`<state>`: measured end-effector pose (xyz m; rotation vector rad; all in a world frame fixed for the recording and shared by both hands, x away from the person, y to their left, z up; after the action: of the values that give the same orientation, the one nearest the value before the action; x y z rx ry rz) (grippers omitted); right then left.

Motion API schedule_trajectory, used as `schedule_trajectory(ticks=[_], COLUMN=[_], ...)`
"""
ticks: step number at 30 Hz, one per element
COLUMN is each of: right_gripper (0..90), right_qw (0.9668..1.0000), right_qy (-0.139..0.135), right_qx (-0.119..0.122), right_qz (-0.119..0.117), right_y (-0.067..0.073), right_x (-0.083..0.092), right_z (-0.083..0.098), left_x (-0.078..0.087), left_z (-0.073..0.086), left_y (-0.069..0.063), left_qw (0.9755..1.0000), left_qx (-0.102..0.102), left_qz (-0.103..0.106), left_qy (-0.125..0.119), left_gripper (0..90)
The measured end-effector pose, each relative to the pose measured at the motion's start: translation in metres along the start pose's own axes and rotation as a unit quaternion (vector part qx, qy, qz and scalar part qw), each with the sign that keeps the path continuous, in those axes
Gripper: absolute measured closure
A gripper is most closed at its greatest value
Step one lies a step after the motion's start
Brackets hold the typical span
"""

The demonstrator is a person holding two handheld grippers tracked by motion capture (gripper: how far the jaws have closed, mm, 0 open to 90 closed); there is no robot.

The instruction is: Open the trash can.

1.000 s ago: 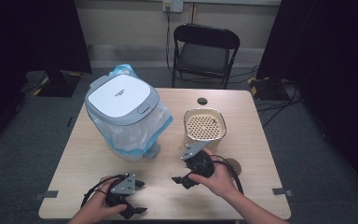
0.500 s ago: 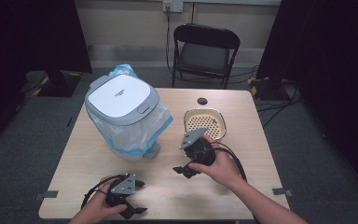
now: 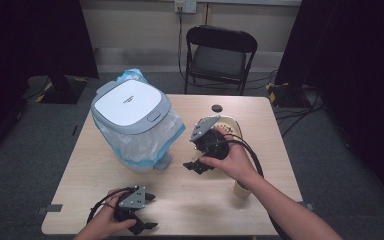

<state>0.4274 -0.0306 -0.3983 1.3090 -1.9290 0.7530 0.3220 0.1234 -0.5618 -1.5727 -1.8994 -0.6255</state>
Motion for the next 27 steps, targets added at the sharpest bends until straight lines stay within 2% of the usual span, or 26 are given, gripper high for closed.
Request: schedule_trajectory(ticks=[5,13,27], right_gripper=[17.7,17.7,17.9], right_qw=[1.0000,1.0000,0.9995], right_qy=[0.002,-0.003,-0.009], right_qx=[0.006,-0.001,-0.029], right_qz=[-0.001,-0.004,0.003], right_y=[-0.006,-0.013,-0.032], right_x=[0.006,0.012,0.019], right_z=[-0.013,-0.028,-0.046], left_x=[0.000,0.000,0.000], left_z=[0.000,0.000,0.000], left_y=[0.000,0.000,0.000], left_qw=[1.0000,1.0000,1.0000], left_qx=[-0.001,0.000,-0.002], left_qz=[0.002,0.002,0.003], left_qy=[0.000,0.000,0.001], left_gripper=[12.3,12.3,11.9])
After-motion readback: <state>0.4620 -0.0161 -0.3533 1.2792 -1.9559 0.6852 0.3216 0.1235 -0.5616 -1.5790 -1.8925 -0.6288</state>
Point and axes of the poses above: each handheld gripper's, and its own axes: x roughly backward along the jaws, z roughly out of its underside, y roughly to its left, the point moved 9 cm from there along -x, roughly forward along the jaws, and after that the axes turned 2 degrees about y, right-handed, at the moved point
